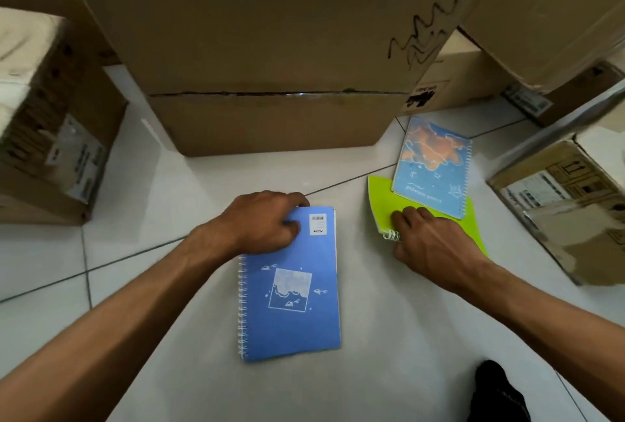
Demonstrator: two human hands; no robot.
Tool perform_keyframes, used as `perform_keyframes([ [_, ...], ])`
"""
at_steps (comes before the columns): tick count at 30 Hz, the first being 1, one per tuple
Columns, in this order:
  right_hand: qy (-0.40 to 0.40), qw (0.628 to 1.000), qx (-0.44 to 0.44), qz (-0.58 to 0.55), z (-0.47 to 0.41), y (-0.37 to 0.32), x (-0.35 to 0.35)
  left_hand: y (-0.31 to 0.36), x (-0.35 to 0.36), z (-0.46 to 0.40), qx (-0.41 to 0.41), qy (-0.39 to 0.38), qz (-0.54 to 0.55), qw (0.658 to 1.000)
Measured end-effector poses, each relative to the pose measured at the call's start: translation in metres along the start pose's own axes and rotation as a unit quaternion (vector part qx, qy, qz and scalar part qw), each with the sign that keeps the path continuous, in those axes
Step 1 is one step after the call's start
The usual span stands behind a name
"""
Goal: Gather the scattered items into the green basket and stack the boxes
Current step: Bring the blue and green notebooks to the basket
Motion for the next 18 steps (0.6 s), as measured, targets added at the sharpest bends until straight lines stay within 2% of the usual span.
perform_keyframes([
  [7,0.128,0.991,0.011,-0.042,-0.038,-0.009,-0.082,-0.039,-0.089,0.012,-0.002,0.097,-0.1,0.99],
  [12,0.176,0.973,-0.047,-0.142,-0.058,-0.049,-0.137,-0.065,-0.157,0.034,-0.045,0.169,-0.139,0.975],
  [18,0.262,0.928,-0.117,-0.238,-0.086,-0.115,-0.204,-0.091,-0.213,0.087,-0.09,0.219,-0.161,0.958],
])
Point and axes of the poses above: each hand's wrist, its own z-axis away from the middle knuckle, its own x-axis out of the palm, y = z × x, the point moved 8 cm from there along -z, towards the middle knuckle, and after that the axes turned 14 degrees about y, right-handed, at the moved point
